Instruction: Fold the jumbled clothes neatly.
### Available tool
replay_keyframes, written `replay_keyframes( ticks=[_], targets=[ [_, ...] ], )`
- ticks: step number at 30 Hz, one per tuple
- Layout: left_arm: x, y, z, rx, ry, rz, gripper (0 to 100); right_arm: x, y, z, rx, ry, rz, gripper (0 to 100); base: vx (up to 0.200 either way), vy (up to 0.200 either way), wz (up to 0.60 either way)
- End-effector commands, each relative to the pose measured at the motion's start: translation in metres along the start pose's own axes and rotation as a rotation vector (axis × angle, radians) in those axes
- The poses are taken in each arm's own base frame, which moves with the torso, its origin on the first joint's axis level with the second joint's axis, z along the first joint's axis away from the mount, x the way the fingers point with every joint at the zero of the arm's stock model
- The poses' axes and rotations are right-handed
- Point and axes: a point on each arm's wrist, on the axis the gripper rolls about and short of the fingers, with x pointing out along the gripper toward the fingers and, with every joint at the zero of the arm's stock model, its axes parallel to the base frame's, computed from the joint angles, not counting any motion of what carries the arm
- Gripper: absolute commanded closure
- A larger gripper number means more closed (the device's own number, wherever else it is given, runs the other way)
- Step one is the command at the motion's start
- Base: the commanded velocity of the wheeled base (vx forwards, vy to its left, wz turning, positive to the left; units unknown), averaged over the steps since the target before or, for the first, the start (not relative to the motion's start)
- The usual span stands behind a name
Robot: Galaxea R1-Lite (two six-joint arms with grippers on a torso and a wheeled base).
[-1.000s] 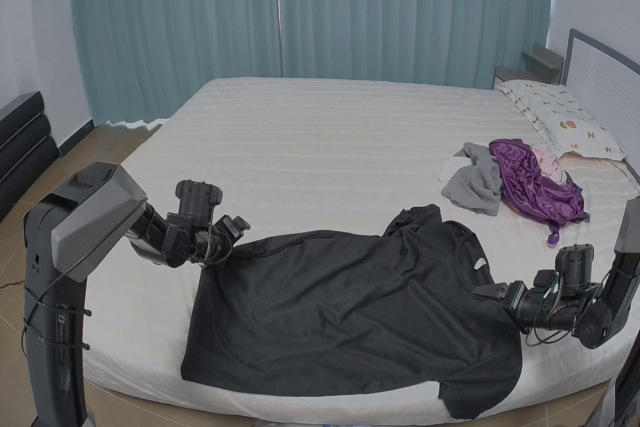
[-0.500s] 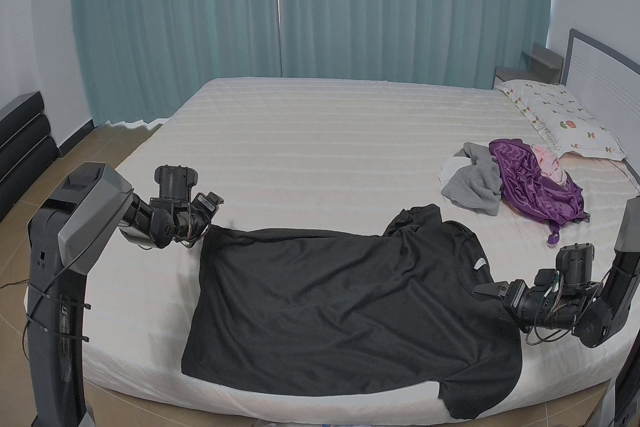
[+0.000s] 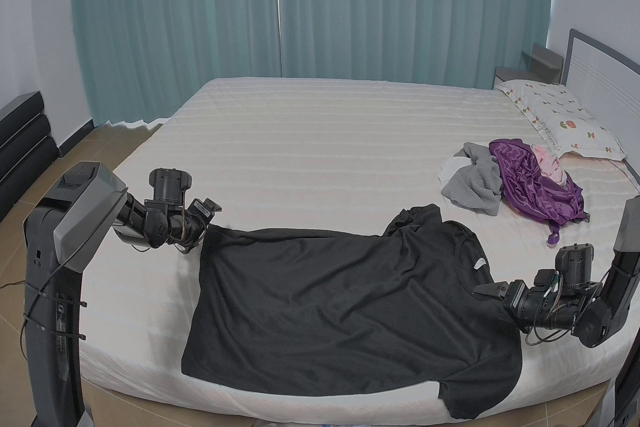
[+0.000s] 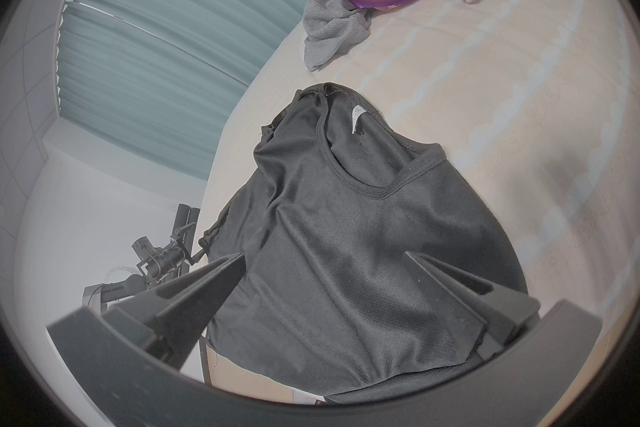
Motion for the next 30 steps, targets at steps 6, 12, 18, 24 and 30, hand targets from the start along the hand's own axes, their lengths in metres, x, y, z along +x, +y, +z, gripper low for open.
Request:
replay_keyframes(
  ticks=[6, 12, 18, 24, 30],
  targets=[
    [-0.002, -0.002, -0.005, 0.041, 0.029, -0.011, 0, 0.002, -0.002, -0.001, 0.002, 0.008, -0.006, 0, 0.000, 0.000, 0.00],
    [-0.002, -0.005, -0.004, 0.047, 0.024, -0.019, 100, 0.002, -0.002, -0.001, 0.003, 0.009, -0.007, 0, 0.000, 0.000, 0.00],
    [-0.003, -0.009, 0.003, 0.045, -0.003, -0.035, 100, 0.002, -0.002, 0.000, 0.003, 0.006, -0.005, 0, 0.000, 0.000, 0.00],
    [-0.006, -0.017, 0.011, 0.046, -0.032, -0.054, 100, 0.004, 0.001, 0.003, -0.008, -0.009, 0.010, 0, 0.000, 0.000, 0.00],
    [-0.009, -0.019, 0.015, 0.047, -0.056, -0.054, 100, 0.008, 0.007, 0.009, -0.037, -0.050, 0.052, 0, 0.000, 0.000, 0.00]
  ],
)
